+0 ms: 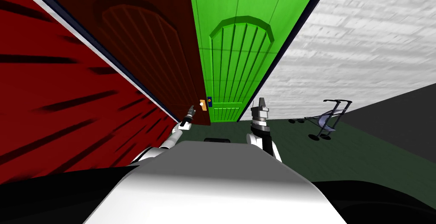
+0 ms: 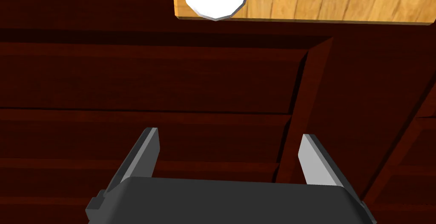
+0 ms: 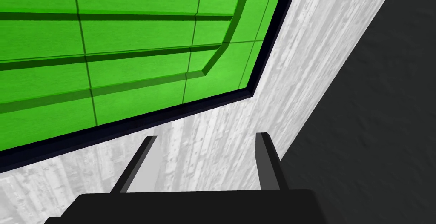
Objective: Pull the door open
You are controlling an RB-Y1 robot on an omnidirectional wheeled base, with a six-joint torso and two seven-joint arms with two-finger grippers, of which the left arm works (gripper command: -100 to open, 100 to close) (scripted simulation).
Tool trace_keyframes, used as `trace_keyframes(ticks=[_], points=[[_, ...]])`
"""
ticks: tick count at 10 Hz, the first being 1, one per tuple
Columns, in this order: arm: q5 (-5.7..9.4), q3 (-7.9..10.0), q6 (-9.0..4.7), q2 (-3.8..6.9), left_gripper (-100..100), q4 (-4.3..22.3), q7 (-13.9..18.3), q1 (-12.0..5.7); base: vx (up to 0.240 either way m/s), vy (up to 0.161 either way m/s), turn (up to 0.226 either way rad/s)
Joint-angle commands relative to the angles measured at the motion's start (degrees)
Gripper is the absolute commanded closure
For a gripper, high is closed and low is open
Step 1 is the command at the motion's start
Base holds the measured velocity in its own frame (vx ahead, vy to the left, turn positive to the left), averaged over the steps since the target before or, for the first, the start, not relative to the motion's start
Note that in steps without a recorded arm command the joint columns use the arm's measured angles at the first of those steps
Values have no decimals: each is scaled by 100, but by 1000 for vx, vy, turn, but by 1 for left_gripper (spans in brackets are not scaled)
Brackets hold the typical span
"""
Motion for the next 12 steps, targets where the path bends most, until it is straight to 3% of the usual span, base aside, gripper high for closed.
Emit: trace_keyframes(ticks=[1,3,4,5,10,12], points=[[-7,1,-15,-35,-100,3,-14,-39,210,-42,-75],[-28,-57,-33,-122,-100,-39,-25,-155,206,-102,-151],[-23,-29,12,-114,-100,-46,-42,-143,92,-62,-17],[-23,-29,12,-114,100,-46,-42,-143,-11,6,19],[-23,-29,12,-114,100,-46,-42,-143,-18,10,-7],[-19,-92,9,-36,100,-75,10,-41,-124,64,-18]])
